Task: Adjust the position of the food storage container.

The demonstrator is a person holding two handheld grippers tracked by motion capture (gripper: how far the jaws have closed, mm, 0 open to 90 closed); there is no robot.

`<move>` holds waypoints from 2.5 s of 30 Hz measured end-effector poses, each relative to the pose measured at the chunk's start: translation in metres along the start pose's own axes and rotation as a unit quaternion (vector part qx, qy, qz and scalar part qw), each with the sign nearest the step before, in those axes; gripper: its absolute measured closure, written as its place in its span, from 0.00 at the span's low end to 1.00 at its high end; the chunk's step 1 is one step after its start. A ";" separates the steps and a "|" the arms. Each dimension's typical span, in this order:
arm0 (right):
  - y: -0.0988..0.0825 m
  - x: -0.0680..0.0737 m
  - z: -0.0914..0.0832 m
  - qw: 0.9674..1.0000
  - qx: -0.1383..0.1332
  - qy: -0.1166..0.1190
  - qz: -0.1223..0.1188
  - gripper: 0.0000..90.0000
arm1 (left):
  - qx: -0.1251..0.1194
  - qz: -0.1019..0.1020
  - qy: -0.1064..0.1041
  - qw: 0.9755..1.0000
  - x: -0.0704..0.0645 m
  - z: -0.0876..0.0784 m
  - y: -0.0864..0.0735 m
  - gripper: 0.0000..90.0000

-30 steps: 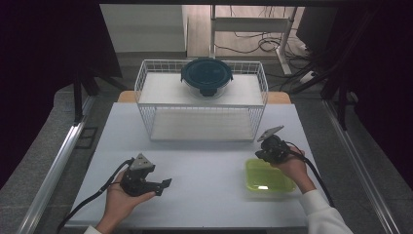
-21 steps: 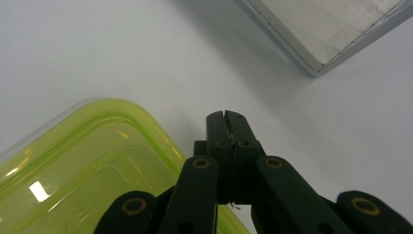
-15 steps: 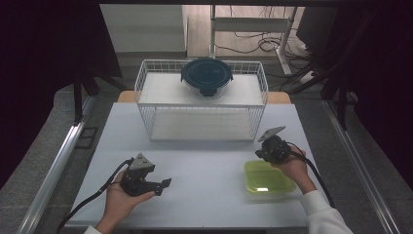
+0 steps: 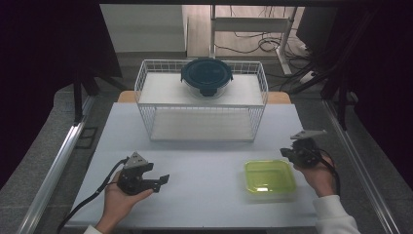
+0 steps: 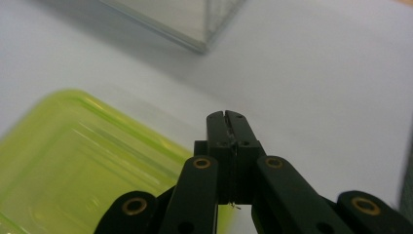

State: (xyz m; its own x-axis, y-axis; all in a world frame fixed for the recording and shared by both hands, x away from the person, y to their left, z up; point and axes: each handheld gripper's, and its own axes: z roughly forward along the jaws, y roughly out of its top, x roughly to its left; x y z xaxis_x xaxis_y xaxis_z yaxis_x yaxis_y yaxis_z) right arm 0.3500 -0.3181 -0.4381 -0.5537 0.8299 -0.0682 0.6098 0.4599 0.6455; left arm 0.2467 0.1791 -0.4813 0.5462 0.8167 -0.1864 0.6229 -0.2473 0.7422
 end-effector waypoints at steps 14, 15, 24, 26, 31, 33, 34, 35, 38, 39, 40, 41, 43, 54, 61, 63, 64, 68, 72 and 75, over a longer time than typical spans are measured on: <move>-0.059 0.003 -0.002 0.996 0.077 -0.024 0.050 0.99 | 0.011 0.001 -0.002 1.000 0.001 0.003 0.000 0.26; -0.058 0.004 -0.001 0.996 0.075 -0.023 0.046 0.99 | 0.012 0.001 -0.002 1.000 0.001 0.004 0.000 0.26; -0.047 0.025 0.005 0.997 0.073 0.008 0.030 0.99 | 0.020 0.004 0.000 1.000 0.001 0.006 -0.001 0.26; -0.044 0.032 0.007 0.997 0.074 0.019 0.024 0.99 | 0.021 0.004 -0.002 1.000 0.001 0.006 -0.001 0.26; -0.037 0.052 0.014 0.996 0.079 0.041 0.001 0.99 | 0.021 0.004 -0.002 1.000 0.001 0.005 -0.001 0.26; -0.034 0.061 0.015 0.995 0.082 0.047 -0.011 0.99 | 0.022 0.005 -0.002 1.000 0.001 0.005 -0.001 0.26; -0.033 0.064 0.016 0.995 0.082 0.051 -0.015 0.99 | 0.022 0.005 -0.002 1.000 0.001 0.005 -0.001 0.26; -0.033 0.064 0.016 0.995 0.082 0.051 -0.015 0.99 | 0.022 0.005 -0.002 1.000 0.001 0.005 -0.001 0.26; -0.031 0.077 0.019 0.994 0.085 0.065 -0.030 0.99 | 0.022 0.005 -0.002 1.000 0.001 0.004 -0.001 0.26; -0.031 0.077 0.019 0.994 0.085 0.065 -0.030 0.99 | 0.022 0.005 -0.002 1.000 0.001 0.004 -0.001 0.26; -0.030 0.082 0.021 0.993 0.088 0.071 -0.037 0.99 | 0.022 0.005 -0.002 1.000 0.001 0.004 -0.001 0.26; -0.029 0.085 0.022 0.992 0.089 0.074 -0.040 0.99 | 0.022 0.005 -0.002 1.000 0.001 0.004 -0.001 0.26; -0.028 0.090 0.024 0.992 0.091 0.079 -0.045 0.99 | 0.023 0.005 -0.002 1.000 0.001 0.004 -0.001 0.26; -0.013 0.117 0.037 0.989 0.092 0.095 -0.072 0.99 | 0.024 0.005 -0.002 1.000 0.001 0.005 -0.001 0.26; -0.002 0.136 0.047 0.986 0.088 0.103 -0.095 0.99 | 0.026 0.007 -0.001 1.000 0.001 0.005 -0.001 0.26; 0.000 0.142 0.049 0.985 0.088 0.104 -0.102 0.99 | 0.025 0.007 -0.001 1.000 0.001 0.005 -0.001 0.26; 0.002 0.144 0.051 0.985 0.086 0.106 -0.105 0.99 | 0.025 0.006 -0.001 1.000 0.001 0.005 -0.001 0.26; 0.008 0.153 0.056 0.984 0.085 0.109 -0.112 0.99 | 0.027 0.008 0.000 1.000 0.002 0.005 -0.001 0.26; 0.011 0.161 0.059 0.983 0.083 0.115 -0.121 0.99 | 0.023 0.007 0.003 1.000 0.001 0.005 -0.001 0.26; 0.011 0.161 0.059 0.983 0.081 0.115 -0.118 0.99 | 0.023 0.011 0.009 1.000 0.002 0.004 -0.001 0.26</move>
State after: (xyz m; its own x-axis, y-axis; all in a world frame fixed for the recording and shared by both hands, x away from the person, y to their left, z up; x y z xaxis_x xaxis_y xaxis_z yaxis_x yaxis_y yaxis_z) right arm 0.3012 -0.1610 -0.4868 -0.7926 0.6095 -0.0151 0.5216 0.6907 0.5009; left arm 0.2489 0.1786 -0.4852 0.5494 0.8204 -0.1582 0.6366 -0.2885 0.7152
